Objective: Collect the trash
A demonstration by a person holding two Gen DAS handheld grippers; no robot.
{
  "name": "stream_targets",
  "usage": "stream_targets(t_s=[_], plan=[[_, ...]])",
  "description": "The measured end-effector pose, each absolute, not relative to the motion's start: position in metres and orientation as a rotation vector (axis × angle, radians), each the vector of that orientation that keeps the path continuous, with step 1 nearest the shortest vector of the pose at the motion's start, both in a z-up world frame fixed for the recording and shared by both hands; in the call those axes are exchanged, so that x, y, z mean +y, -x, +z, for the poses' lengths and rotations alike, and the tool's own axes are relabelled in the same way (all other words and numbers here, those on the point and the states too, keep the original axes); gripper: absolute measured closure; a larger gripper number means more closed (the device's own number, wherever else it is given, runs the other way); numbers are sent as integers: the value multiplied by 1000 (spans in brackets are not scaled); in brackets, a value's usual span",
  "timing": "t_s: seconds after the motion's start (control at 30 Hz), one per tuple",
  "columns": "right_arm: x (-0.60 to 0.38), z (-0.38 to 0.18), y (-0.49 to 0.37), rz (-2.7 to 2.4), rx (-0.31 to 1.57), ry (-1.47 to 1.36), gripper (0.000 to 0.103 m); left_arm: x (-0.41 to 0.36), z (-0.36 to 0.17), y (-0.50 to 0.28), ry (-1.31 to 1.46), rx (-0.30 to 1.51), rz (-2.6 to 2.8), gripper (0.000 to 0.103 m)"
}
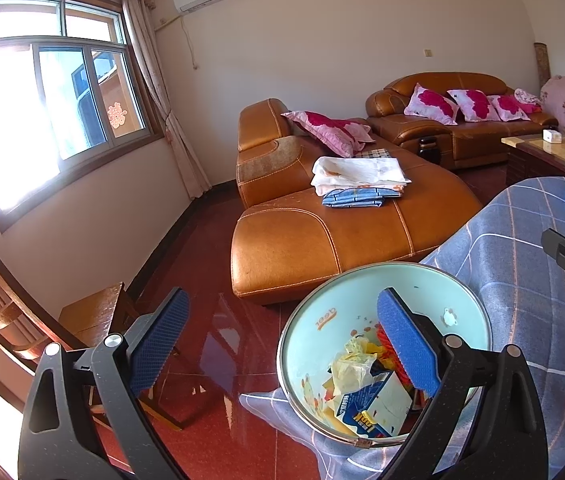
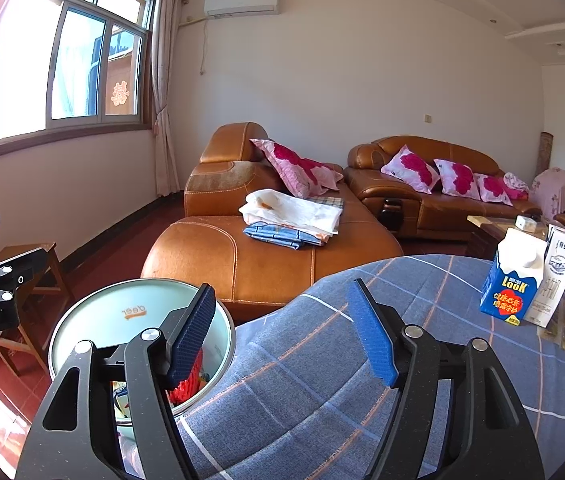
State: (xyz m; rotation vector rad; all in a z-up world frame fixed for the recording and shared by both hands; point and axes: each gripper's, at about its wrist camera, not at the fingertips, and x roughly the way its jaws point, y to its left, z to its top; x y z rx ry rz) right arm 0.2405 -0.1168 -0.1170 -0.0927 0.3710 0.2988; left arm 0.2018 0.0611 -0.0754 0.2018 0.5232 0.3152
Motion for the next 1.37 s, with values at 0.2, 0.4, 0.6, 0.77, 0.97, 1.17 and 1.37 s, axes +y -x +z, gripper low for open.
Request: stream_targets(t_s=[0.2,0.4,0.6,0.77,0.97,1.17,1.37], plan=[[-118,-116,-241,292,365,88,31,61,-74,-201,-206,515,317,8],[-120,-116,-243,285,365,86,28,62,-75,-201,-198,518,317,6],[-121,-117,-243,280,367,82,26,61,-75,-201,-195,520,308,6],[-121,-116,-244,278,367,79,26,58,-77,-202,-202,519,303,6],[-122,-116,-244,275,366,75,24,53,-81,-201,-233,519,303,6],[-125,-113,-241,251,352,70,22,52,-78,-199,-213,526,277,6],[-146,-110,-235,184,390,110,17,50,-76,-195,-211,528,234,6]])
